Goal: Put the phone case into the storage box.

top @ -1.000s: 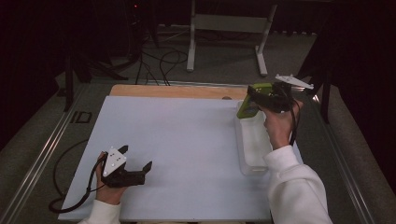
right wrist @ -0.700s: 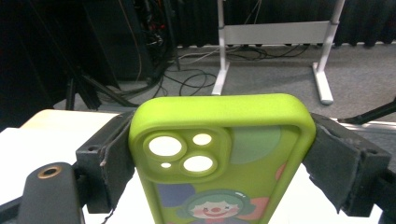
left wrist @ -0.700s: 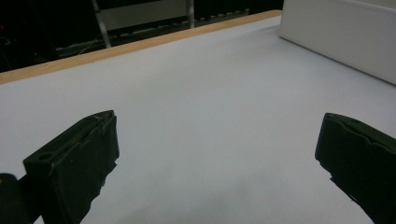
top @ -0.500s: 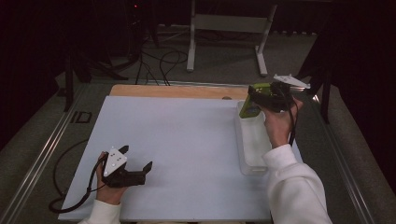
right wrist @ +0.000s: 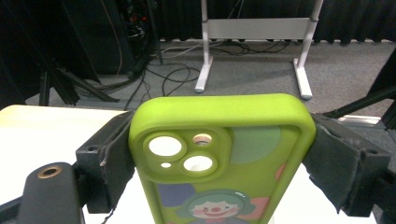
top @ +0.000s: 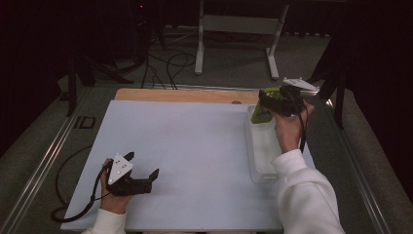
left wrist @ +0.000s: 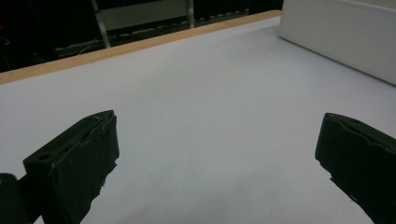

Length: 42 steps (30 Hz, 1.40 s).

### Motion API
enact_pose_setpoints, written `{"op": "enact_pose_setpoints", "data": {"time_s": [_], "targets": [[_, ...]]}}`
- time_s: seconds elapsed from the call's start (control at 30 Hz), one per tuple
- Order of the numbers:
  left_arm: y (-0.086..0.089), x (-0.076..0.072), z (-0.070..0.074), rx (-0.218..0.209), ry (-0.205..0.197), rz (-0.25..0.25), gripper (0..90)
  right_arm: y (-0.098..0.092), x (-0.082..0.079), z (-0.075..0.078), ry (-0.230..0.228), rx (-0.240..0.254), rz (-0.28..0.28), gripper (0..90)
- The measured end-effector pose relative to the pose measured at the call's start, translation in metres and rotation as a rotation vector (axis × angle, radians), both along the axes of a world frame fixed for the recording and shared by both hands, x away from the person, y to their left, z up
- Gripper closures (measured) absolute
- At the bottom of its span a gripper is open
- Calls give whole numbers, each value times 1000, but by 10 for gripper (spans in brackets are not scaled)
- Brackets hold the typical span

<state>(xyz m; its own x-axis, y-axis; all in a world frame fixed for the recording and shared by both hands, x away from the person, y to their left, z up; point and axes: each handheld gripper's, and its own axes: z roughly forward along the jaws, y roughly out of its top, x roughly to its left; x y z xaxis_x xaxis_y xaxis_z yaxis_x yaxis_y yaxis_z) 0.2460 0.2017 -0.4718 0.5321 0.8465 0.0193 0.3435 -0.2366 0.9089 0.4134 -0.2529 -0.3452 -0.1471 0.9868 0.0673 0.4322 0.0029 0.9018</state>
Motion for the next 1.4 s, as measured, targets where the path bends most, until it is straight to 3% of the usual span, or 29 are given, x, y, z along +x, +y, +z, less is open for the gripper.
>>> {"op": "enact_pose_setpoints", "data": {"time_s": [1.4], "targets": [[0,1,-1,3,3,-3,1,2,28,-26,52,-15,-80,157]]}}
